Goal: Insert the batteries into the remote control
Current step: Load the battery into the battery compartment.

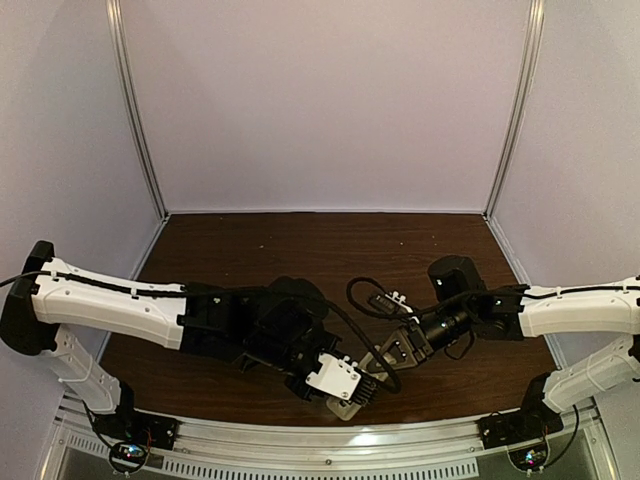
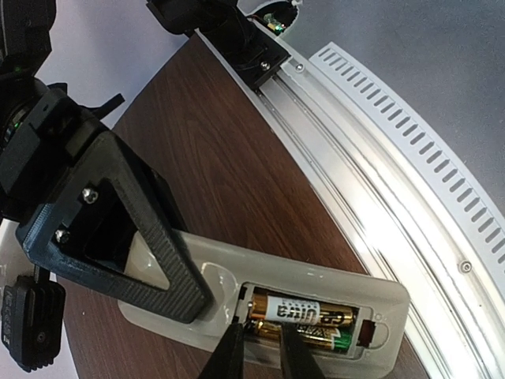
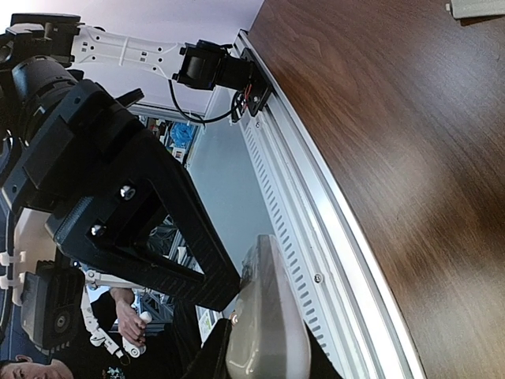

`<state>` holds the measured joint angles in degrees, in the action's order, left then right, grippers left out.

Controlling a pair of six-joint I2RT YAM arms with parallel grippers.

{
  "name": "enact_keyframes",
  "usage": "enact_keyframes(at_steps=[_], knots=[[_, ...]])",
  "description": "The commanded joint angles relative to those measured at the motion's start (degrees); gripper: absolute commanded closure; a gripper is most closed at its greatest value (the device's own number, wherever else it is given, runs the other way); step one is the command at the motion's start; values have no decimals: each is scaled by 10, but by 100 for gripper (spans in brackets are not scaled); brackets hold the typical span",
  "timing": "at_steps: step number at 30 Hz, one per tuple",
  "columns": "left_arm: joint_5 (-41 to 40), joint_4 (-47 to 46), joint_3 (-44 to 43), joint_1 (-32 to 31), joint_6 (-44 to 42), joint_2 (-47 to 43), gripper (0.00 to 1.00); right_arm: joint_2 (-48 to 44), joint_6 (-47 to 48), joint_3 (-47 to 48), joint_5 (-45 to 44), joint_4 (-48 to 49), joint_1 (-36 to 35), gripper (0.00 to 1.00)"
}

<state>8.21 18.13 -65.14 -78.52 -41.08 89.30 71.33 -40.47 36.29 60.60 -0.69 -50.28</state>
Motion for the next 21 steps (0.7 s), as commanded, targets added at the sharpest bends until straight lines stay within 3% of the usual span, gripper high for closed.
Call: enact_keyframes(at_steps=[1, 21], knots=[[23, 8, -13, 4, -10, 16, 82, -9, 11, 22, 2, -5, -5, 100], [42, 19, -38, 4, -17, 45, 85, -6, 17, 30, 0, -14, -7, 100]])
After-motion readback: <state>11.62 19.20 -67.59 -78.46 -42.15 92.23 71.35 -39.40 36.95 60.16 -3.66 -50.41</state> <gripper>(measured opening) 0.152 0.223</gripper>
